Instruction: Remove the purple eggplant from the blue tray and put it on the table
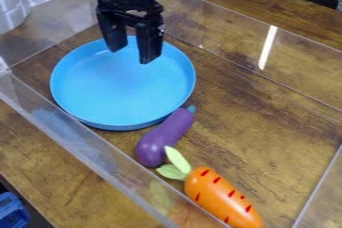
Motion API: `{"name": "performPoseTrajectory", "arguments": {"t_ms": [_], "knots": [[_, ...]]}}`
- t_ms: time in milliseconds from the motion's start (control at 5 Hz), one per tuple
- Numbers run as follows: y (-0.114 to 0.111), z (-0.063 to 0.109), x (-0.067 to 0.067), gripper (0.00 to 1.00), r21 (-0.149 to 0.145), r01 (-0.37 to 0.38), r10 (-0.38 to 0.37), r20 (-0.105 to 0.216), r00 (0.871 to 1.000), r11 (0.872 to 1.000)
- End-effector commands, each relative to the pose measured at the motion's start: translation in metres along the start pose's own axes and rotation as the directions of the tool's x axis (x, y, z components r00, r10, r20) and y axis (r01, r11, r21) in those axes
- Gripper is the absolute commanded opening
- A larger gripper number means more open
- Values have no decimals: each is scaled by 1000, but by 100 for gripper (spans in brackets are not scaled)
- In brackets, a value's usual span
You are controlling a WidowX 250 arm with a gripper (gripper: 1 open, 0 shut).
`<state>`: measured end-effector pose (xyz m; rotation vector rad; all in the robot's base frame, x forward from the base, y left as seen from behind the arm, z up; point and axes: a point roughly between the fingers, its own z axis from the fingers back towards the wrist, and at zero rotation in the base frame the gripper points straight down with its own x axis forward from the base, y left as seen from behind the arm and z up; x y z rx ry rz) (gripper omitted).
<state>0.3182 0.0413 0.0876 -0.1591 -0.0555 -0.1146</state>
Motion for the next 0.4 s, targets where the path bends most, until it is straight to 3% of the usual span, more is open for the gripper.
{"name": "performPoseTrajectory", "arguments": {"t_ms": [0, 200], "knots": [[1, 33, 4, 100, 22, -61, 59, 98, 993, 998], [-4, 36, 7, 100, 24, -110, 106, 110, 988, 994]]}}
